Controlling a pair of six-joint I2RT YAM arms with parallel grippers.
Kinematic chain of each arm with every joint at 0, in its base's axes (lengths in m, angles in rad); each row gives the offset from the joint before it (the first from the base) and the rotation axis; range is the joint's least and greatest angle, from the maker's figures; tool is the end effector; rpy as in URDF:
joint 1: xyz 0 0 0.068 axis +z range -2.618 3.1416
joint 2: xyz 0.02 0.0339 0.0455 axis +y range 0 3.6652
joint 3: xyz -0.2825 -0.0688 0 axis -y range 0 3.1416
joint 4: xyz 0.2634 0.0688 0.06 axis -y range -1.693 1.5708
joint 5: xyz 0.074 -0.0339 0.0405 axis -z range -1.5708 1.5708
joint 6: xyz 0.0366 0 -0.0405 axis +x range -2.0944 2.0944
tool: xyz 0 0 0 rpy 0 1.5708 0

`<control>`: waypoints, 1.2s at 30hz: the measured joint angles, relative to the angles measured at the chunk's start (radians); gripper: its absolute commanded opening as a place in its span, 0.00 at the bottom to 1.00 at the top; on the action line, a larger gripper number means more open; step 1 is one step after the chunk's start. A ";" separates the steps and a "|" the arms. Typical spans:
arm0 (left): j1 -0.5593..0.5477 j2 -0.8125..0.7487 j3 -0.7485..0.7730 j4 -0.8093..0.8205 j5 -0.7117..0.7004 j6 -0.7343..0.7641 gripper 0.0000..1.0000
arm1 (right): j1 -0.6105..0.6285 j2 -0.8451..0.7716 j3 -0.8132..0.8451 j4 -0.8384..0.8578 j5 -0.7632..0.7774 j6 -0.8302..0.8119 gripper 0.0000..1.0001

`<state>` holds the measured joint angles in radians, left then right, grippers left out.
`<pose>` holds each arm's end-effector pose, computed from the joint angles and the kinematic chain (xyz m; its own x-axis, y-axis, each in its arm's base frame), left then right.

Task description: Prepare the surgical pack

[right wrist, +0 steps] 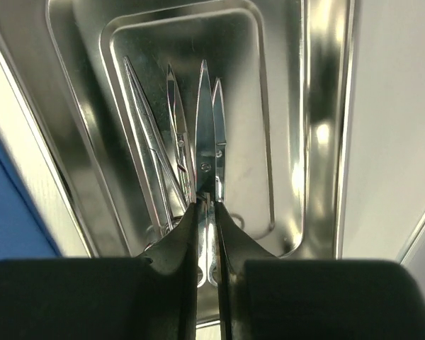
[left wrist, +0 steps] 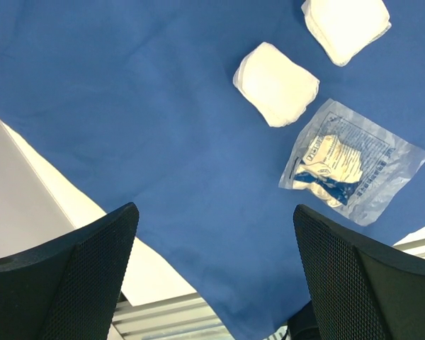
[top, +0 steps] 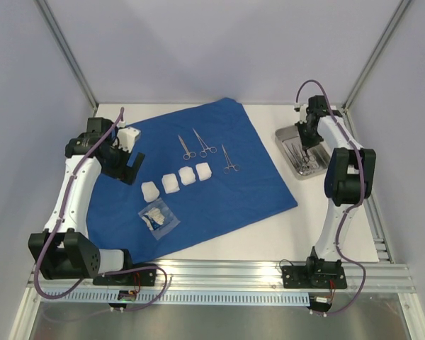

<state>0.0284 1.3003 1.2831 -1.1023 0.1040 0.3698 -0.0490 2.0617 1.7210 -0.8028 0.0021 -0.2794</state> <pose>0.2571 0.0035 0.3418 -0.8326 0.3360 -0.4404 0.3410 0.9374 0.0705 0.4668 -0.0230 0.2305 -0.8875 -0.2326 -0.3978 -0.2028 0.9723 -0.1161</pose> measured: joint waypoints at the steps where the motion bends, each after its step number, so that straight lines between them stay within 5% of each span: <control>1: 0.000 0.007 0.005 0.000 0.002 0.000 1.00 | 0.003 0.013 0.000 0.002 0.006 -0.011 0.00; 15: 0.000 0.046 0.008 0.002 -0.012 0.000 1.00 | 0.015 0.105 0.000 0.039 0.013 -0.044 0.03; 25: 0.000 0.048 0.008 0.003 -0.031 0.000 1.00 | 0.015 0.127 0.020 0.037 0.014 -0.044 0.40; 36: 0.000 0.007 0.008 -0.016 -0.031 -0.001 1.00 | 0.053 -0.062 0.006 0.016 0.076 0.063 0.52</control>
<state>0.0284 1.3071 1.2911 -1.1187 0.0727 0.3691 0.0044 1.9995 1.7271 -0.7864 0.0784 -0.2161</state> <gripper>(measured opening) 0.997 0.508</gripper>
